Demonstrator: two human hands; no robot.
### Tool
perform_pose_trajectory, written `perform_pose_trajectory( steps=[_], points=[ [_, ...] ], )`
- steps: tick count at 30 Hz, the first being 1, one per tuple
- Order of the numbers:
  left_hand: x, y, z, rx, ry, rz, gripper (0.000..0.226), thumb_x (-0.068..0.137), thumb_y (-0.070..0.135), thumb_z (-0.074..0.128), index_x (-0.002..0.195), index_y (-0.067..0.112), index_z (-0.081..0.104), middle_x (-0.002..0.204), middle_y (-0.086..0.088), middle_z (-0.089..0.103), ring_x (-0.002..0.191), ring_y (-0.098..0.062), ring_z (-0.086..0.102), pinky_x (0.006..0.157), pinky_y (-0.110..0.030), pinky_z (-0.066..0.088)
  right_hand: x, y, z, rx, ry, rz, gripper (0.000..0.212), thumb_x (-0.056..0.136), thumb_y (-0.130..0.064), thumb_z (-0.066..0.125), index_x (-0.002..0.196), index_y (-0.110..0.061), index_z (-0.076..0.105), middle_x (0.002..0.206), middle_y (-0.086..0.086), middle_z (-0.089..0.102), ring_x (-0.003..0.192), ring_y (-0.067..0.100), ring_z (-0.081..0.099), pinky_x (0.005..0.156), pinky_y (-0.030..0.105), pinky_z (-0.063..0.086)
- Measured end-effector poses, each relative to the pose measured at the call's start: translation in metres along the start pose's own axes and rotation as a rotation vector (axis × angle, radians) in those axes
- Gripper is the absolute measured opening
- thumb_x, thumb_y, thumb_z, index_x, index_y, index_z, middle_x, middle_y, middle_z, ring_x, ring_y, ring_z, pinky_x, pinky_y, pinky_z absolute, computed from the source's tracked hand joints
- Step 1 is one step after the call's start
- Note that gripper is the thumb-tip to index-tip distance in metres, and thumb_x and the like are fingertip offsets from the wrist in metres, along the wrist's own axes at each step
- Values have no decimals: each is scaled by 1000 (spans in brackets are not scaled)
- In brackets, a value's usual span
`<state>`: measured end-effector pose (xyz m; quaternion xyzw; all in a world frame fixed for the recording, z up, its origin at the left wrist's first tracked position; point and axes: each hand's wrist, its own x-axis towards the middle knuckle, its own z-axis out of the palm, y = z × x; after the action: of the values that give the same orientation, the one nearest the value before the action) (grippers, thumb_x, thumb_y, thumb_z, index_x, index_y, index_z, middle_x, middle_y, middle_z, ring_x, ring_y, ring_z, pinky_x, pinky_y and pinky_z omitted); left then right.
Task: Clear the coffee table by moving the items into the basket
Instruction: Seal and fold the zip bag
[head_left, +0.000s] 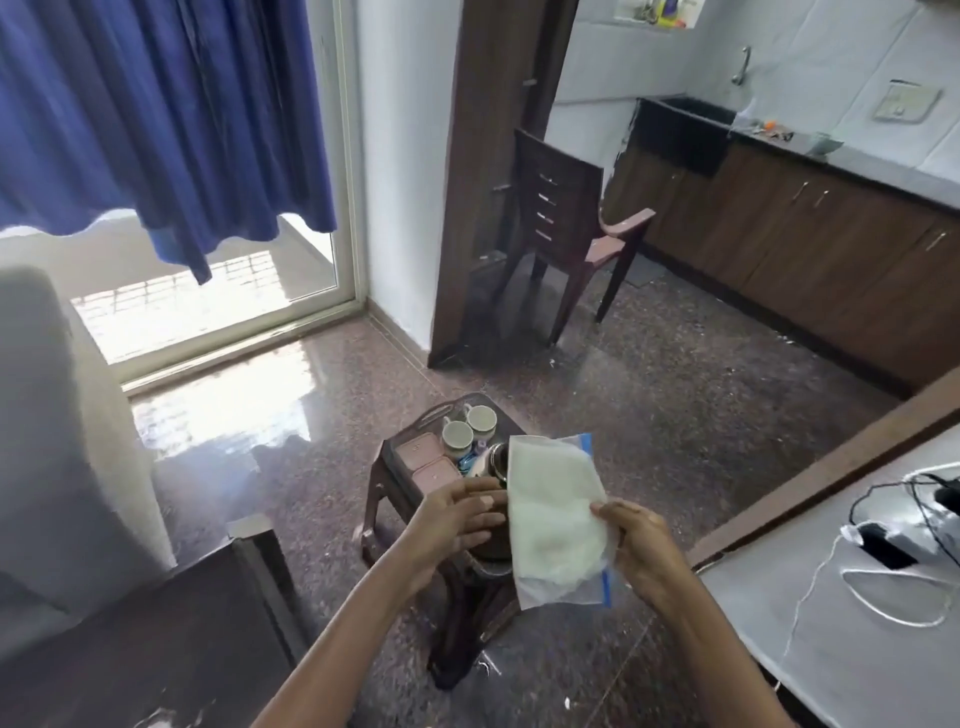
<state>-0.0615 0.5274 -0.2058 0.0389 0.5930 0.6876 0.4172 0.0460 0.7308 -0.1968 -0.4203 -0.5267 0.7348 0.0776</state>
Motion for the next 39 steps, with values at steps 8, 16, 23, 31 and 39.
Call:
perform_pose_trajectory(
  steps=[8, 16, 23, 31, 39],
  points=[
    [80, 29, 20, 286, 204, 60, 26, 89, -3, 51, 114, -2, 59, 100, -6, 64, 76, -5, 55, 57, -5, 42, 92, -58, -35, -287, 284, -226, 8, 81, 3, 63, 89, 3, 65, 75, 9, 61, 66, 21, 54, 46, 22, 49],
    [148, 5, 36, 1091, 266, -45, 60, 82, 27, 64, 138, 22, 40, 140, -2, 41, 129, -23, 41, 105, -34, 38, 224, -69, -28, -795, 243, -351, 17, 78, -3, 66, 92, 4, 71, 90, 19, 71, 78, 30, 64, 68, 32, 44],
    [173, -18, 71, 1326, 427, -216, 71, 84, 46, 60, 143, 28, 25, 148, 1, 28, 129, -25, 36, 97, -39, 44, 295, -51, -9, -1181, -24, -296, 21, 78, -19, 64, 95, -10, 74, 92, 19, 72, 86, 34, 67, 65, 32, 46],
    [176, -18, 79, 1207, 559, -238, 71, 80, 43, 66, 141, 36, 30, 151, 12, 26, 134, -16, 35, 100, -35, 44, 329, -27, 21, -1305, -282, -160, 13, 74, -13, 61, 72, -5, 70, 73, 18, 68, 77, 34, 66, 57, 28, 37],
    [179, -22, 82, 1143, 614, -265, 72, 81, 40, 66, 142, 39, 28, 154, 13, 21, 140, -11, 28, 105, -34, 39, 342, -8, 31, -1185, -351, -18, 4, 73, -1, 66, 71, 0, 69, 80, 22, 70, 79, 34, 66, 73, 42, 56]
  ],
)
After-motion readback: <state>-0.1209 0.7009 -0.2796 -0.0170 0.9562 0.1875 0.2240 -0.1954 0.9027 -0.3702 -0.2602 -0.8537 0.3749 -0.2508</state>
